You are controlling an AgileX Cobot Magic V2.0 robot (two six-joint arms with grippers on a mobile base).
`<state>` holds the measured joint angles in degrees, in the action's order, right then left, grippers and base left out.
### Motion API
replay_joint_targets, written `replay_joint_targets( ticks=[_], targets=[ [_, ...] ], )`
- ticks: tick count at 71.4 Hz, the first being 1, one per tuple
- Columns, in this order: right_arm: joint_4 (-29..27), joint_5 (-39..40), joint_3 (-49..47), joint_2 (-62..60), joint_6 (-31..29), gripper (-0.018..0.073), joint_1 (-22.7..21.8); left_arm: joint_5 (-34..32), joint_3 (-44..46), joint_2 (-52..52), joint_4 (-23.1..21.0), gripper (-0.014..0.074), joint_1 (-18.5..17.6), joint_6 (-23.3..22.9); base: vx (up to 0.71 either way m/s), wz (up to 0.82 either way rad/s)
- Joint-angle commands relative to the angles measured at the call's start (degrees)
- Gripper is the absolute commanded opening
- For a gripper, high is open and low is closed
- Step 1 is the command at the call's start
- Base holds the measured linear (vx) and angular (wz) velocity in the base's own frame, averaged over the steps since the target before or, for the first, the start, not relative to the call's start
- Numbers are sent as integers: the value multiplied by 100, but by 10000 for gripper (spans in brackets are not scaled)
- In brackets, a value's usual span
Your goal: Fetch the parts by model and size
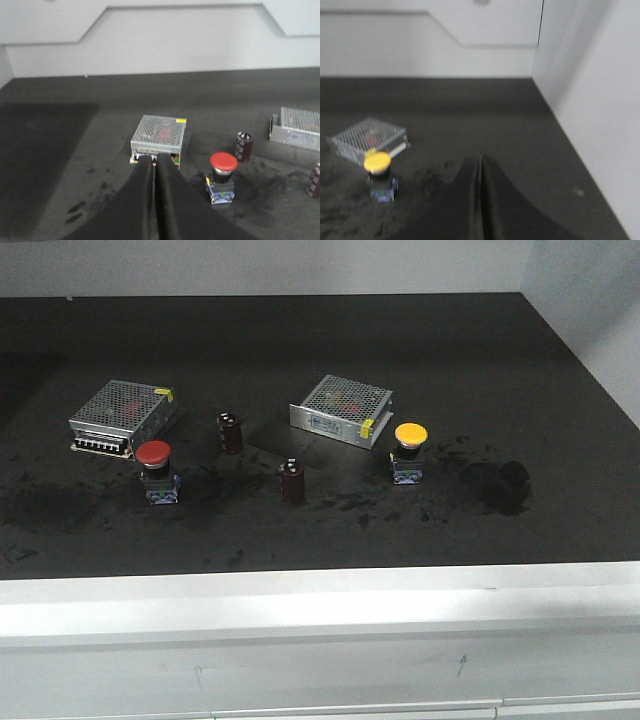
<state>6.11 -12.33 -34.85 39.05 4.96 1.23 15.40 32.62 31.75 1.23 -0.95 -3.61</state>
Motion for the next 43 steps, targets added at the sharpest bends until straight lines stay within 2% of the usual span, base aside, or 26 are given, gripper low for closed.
replay_joint_targets(
  ticks=[1,17,30,36,43],
  targets=[
    [-172,256,-199,251,-7,-10,-26,-387,201,106,-12,-6,-14,-45,0,0],
    [-219,129,-199,496,-6,-10,-26,-401,201,107,-13,-6,-14,-45,0,0],
    [-113,-44,-199,496,-32,1,-26,-155,201,107,-64,4,-14,-45,0,0],
    [-113,-92,-199,549,-39,41,-26,-129,201,107,-64,22,-14,-45,0,0],
    [-113,-129,-199,564,-89,148,-26,-134,201,107,-64,68,-14,-45,0,0]
  ],
)
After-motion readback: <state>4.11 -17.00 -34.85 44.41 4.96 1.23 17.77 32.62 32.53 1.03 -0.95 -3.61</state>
